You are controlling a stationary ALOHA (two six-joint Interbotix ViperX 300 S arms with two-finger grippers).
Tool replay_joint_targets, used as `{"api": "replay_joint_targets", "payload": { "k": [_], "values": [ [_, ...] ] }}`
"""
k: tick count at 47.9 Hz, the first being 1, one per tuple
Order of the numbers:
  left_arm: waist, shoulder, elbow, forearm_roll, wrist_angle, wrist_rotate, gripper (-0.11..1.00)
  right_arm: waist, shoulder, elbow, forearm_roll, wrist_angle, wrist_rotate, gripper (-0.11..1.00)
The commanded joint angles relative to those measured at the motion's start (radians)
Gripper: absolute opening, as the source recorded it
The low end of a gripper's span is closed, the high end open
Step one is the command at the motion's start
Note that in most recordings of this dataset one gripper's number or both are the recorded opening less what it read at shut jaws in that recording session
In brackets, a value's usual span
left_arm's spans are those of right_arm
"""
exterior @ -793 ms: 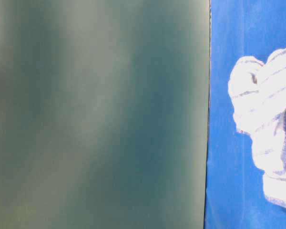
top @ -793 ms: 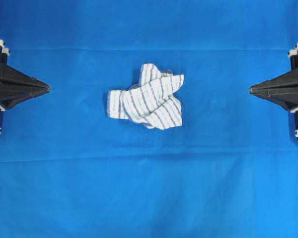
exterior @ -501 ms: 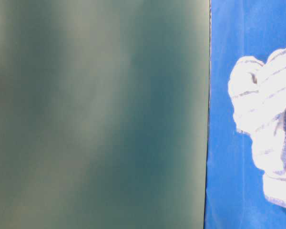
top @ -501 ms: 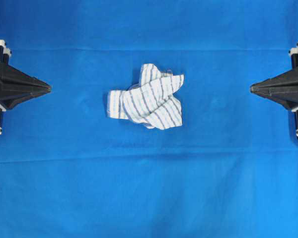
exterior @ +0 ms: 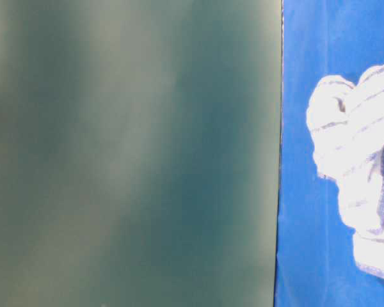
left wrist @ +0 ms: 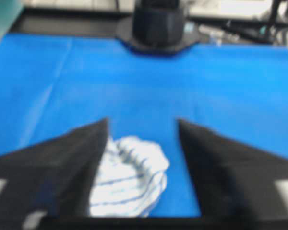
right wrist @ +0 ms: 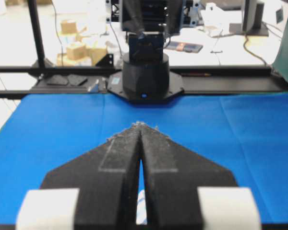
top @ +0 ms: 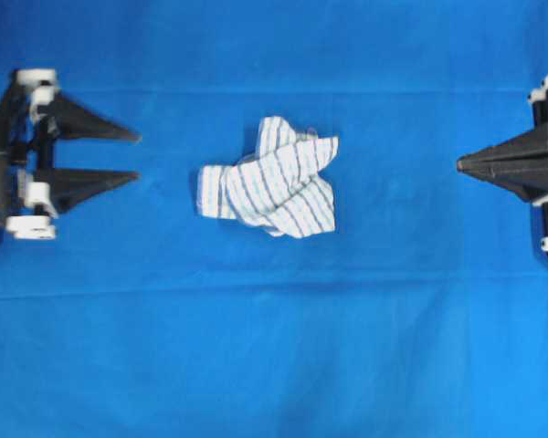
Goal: Hand over the towel.
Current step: 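Grasp the white striped towel with the left gripper and lift it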
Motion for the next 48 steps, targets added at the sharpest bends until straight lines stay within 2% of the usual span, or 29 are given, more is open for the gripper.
{"api": "replay_joint_targets", "payload": {
  "k": [1, 4, 7, 20, 32, 48],
  "values": [
    [0.009, 0.069, -0.057, -0.002, 0.021, 0.000, 0.67, -0.002, 0.012, -0.029, 0.003, 0.003, 0.002, 0.00],
    [0.023, 0.112, -0.075, -0.002, 0.044, -0.002, 0.82, -0.002, 0.017, -0.029, 0.002, 0.003, 0.002, 0.00],
    [0.041, 0.156, -0.097, -0.003, 0.078, -0.005, 0.91, -0.002, 0.021, -0.028, 0.002, 0.003, 0.002, 0.00],
    [0.091, 0.413, -0.207, -0.005, 0.239, -0.026, 0.91, -0.002, 0.046, -0.028, 0.002, 0.003, 0.002, 0.00],
    [0.094, 0.672, -0.310, -0.005, 0.252, -0.026, 0.92, -0.002, 0.087, -0.029, 0.002, 0.000, 0.002, 0.00],
    [0.117, 0.851, -0.367, -0.006, 0.252, -0.026, 0.92, -0.002, 0.115, -0.026, 0.003, 0.000, 0.012, 0.00]
  ]
}}
